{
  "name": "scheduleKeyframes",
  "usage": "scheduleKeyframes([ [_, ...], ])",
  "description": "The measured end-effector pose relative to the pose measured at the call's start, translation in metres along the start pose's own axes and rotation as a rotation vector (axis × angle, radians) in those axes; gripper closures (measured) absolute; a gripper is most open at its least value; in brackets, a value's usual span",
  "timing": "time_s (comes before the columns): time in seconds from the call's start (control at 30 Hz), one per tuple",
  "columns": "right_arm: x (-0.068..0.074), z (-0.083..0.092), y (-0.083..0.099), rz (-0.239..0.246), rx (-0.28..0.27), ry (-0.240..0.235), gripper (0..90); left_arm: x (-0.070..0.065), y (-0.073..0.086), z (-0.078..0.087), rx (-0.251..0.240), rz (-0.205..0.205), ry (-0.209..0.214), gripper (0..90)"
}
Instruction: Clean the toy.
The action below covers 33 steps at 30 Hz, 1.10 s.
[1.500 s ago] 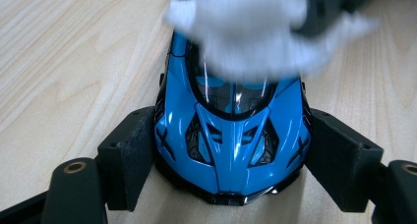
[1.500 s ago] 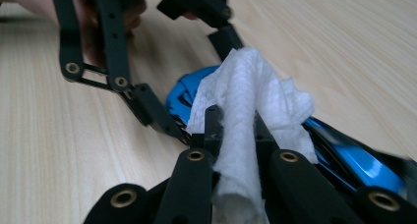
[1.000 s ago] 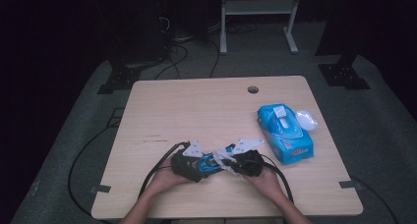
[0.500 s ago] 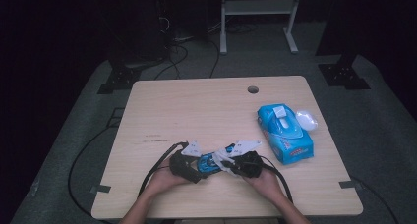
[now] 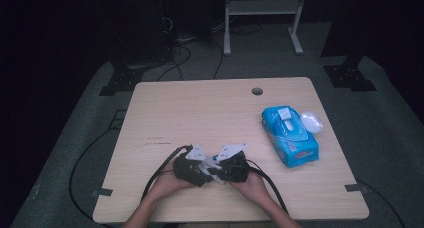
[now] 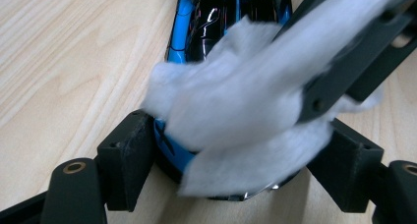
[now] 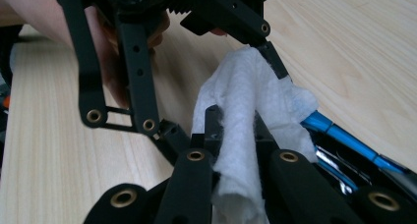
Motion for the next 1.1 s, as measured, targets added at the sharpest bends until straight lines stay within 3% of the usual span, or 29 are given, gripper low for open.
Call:
scheduleKeyframes([
  [0.07,-0.002,0.000,-0.001,-0.013,0.004,-0.014,83.4,0.000,0.001,0.000,-0.005,0.000,-0.001,23.7],
  [0.17,-0.009,0.011,0.000,0.011,0.015,0.032,83.4,0.000,0.000,0.000,-0.006,0.002,0.000,23.7],
  [0.27,-0.014,0.017,0.001,0.011,0.020,0.048,83.6,-0.001,-0.001,-0.001,-0.007,0.007,-0.007,23.7],
  [0.43,-0.004,0.002,-0.002,0.012,0.032,0.017,83.7,-0.002,-0.002,-0.002,-0.005,0.011,-0.019,23.8],
  [0.47,0.002,-0.009,-0.004,0.016,0.033,0.002,83.6,-0.002,0.000,0.000,-0.003,0.010,-0.019,23.8],
  [0.53,0.000,-0.012,-0.008,0.007,0.039,-0.013,83.6,-0.001,0.000,0.000,-0.014,0.021,-0.012,23.8],
  [0.63,-0.010,-0.006,-0.011,0.006,0.034,0.036,83.7,-0.001,0.000,0.000,-0.009,0.019,-0.010,23.7],
  [0.7,-0.018,-0.001,-0.011,-0.027,0.030,0.054,84.1,-0.002,-0.001,-0.002,-0.017,0.025,-0.014,23.8],
  [0.8,-0.014,-0.008,-0.011,-0.044,0.037,0.042,84.1,-0.002,-0.002,-0.002,-0.011,0.025,-0.013,23.8],
  [0.93,-0.009,-0.021,-0.015,-0.027,0.055,0.046,84.0,-0.001,-0.001,0.000,-0.012,0.032,-0.016,23.8],
  [1.03,-0.016,-0.017,-0.016,-0.032,0.056,0.064,84.0,-0.002,-0.001,-0.001,-0.012,0.030,-0.018,23.7],
  [1.1,-0.032,-0.007,-0.016,-0.055,0.054,0.124,84.0,-0.001,-0.001,-0.002,-0.015,0.029,-0.018,23.7],
])
Point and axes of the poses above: each handheld gripper's, and its own axes: z roughly backward along the jaws, y roughly out of its underside, x roughly to its left, the point moved 8 cm from there along -z, roughly forward along the jaws, and after that the axes turned 6 degrees about -x, right-handed, at the moved point
